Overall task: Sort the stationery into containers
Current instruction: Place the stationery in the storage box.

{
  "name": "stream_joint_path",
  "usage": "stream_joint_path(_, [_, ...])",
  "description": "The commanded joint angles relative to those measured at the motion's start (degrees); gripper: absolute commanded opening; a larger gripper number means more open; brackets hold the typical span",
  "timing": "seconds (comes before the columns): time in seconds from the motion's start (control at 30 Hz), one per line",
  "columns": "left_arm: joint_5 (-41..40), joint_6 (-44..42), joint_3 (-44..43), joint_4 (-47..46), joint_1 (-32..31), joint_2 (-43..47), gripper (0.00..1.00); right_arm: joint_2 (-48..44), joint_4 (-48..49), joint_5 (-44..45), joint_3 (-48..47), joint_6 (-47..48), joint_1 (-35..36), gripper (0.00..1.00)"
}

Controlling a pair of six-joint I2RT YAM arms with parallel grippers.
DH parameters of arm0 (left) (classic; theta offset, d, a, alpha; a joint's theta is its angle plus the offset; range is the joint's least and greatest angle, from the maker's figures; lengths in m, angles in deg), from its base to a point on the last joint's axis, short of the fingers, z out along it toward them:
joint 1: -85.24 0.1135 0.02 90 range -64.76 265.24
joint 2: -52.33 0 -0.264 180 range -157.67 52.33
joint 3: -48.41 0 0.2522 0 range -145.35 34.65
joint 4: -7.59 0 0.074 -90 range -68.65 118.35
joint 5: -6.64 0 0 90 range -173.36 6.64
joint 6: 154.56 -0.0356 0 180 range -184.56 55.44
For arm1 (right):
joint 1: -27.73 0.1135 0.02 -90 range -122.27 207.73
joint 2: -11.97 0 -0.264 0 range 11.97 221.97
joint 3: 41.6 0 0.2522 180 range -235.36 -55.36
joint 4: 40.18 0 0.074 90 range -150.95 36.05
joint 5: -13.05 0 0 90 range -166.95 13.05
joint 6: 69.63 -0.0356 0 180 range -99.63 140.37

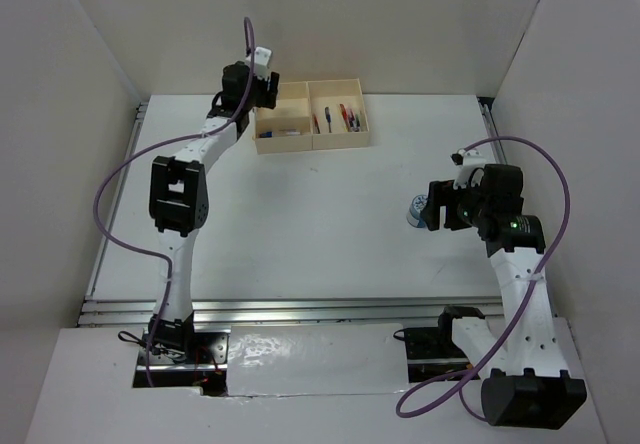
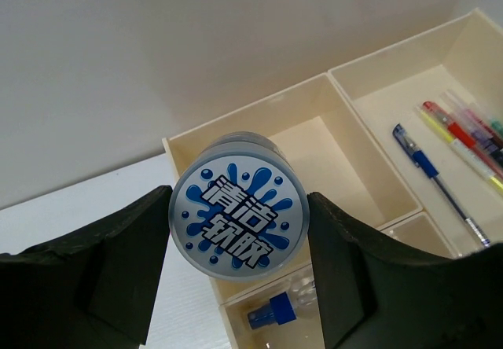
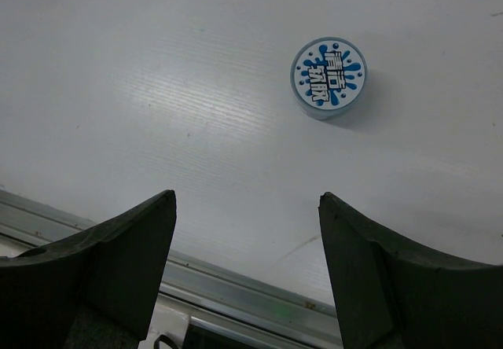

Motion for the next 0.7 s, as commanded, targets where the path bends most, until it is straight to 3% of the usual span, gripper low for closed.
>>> stream_joint_path(0.0, [-0.94,-2.48,-2.84,-6.22,-0.24,-1.48,0.04,-0.03,1.45,0.01,0.11,0.86,-0.59,0.79])
stream_joint_path(0.5, [-2.26,-3.27,-5.3,-3.15,-0.25,-6.31,0.26,0.76,2.24,-0.16,1.87,0.78,-0.94,0.8])
stream_joint_path(0.67, [-2.26,-3.01,-5.74,-2.36,-0.16,-6.84,0.39,1.64,2.59,-0.43,1.79,0.52,-0.85,0.79])
